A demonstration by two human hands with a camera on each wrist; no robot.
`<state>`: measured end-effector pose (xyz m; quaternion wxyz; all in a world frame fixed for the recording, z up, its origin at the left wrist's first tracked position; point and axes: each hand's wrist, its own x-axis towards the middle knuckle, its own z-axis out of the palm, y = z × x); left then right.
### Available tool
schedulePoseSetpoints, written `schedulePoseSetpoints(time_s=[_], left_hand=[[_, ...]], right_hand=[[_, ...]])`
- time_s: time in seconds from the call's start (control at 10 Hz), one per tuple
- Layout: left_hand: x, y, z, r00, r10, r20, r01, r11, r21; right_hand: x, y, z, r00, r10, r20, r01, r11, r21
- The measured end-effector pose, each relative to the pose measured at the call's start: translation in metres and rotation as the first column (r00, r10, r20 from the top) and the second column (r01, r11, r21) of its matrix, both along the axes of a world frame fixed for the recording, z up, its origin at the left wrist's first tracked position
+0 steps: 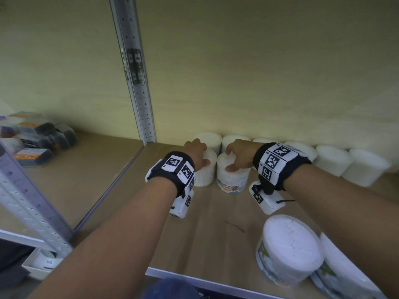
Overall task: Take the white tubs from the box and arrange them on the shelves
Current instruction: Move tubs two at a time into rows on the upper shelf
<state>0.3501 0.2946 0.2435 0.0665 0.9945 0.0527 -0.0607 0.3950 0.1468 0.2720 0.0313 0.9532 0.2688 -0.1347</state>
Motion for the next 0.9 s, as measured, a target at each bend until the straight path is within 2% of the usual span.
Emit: schedulePoseSetpoints(time_s=[0.2, 0.6, 0.9], left_hand=[[-0.001, -0.001, 0.000, 1.000, 0.004, 0.009, -0.004, 1.000, -0.004], [-0.002, -0.001, -0.001, 1.000, 0.007, 0.008, -0.007, 1.000, 0.007], [0.002, 0.002, 0.010, 0.995, -0.037, -0.097, 0.031, 0.998, -0.055]], right_hand=[[0.001, -0.005, 0.001, 0.998, 0.048, -0.034, -0.047, 0.999, 0.026], [0.000, -0.007, 0.003, 0.995, 0.100, 0.005, -0.100, 0.995, 0.027], [0.001, -0.010, 0.005, 0.994, 0.105, -0.002, -0.105, 0.994, 0.036]])
